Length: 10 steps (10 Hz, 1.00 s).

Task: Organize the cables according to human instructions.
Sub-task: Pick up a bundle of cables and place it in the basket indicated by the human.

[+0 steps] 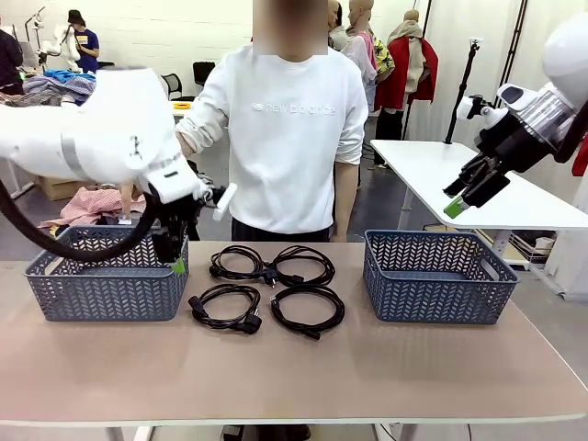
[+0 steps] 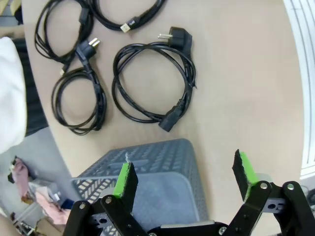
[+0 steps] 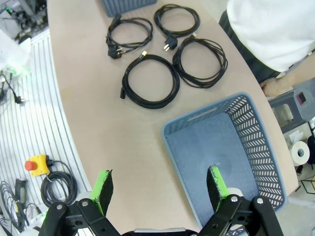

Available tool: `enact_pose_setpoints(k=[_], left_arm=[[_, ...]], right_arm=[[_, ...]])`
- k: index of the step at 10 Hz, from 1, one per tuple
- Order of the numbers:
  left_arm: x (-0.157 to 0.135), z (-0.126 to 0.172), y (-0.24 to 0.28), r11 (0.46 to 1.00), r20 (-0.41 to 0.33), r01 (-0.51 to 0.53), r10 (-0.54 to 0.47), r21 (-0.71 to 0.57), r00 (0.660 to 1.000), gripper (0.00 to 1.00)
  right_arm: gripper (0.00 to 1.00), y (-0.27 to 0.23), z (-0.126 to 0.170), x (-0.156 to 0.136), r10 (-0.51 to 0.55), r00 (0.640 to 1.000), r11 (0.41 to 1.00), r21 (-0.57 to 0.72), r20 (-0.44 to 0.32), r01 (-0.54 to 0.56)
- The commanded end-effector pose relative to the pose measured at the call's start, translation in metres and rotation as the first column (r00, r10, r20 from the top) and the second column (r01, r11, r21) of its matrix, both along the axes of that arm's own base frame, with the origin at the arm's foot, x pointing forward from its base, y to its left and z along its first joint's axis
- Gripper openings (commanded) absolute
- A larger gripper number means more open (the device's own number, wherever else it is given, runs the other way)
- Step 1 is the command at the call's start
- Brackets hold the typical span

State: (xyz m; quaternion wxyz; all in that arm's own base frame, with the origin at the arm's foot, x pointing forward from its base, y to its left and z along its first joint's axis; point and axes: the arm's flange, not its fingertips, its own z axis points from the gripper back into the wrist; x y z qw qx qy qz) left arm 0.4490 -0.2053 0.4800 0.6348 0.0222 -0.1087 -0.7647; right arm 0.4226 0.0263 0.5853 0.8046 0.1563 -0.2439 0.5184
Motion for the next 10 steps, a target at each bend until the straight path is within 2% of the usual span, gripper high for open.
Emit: enact_pose_setpoints(k=[1, 4, 6, 7, 10], left_arm=[[-0.010, -0.023, -0.008, 0.999, 0.022, -0.033, 0.033, 0.026, 0.999, 1.00], [-0.018, -0.043, -0.019, 0.999, 0.006, 0.006, -0.006, 0.047, 1.000, 1.00], [-0.016, -0.030, -0.011, 0.999, 0.001, 0.021, -0.021, 0.050, 1.000, 1.00], [-0.018, -0.044, -0.021, 0.999, -0.017, 0.016, -0.015, 0.029, 1.000, 1.00], [-0.018, -0.044, -0.021, 0.999, -0.017, 0.016, -0.015, 0.029, 1.000, 1.00]], right_arm=[[1.00, 0.000, 0.002, 0.002, 0.000, 1.000, 1.000, -0.001, 0.001, 0.000], [1.00, 0.000, 0.002, 0.002, 0.000, 1.000, 1.000, -0.001, 0.001, 0.000], [1.00, 0.000, 0.002, 0.002, 0.000, 1.000, 1.000, -0.001, 0.001, 0.000], [1.00, 0.000, 0.002, 0.002, 0.000, 1.000, 1.000, -0.001, 0.001, 0.000], [1.00, 0.000, 0.002, 0.002, 0.000, 1.000, 1.000, -0.001, 0.001, 0.000]])
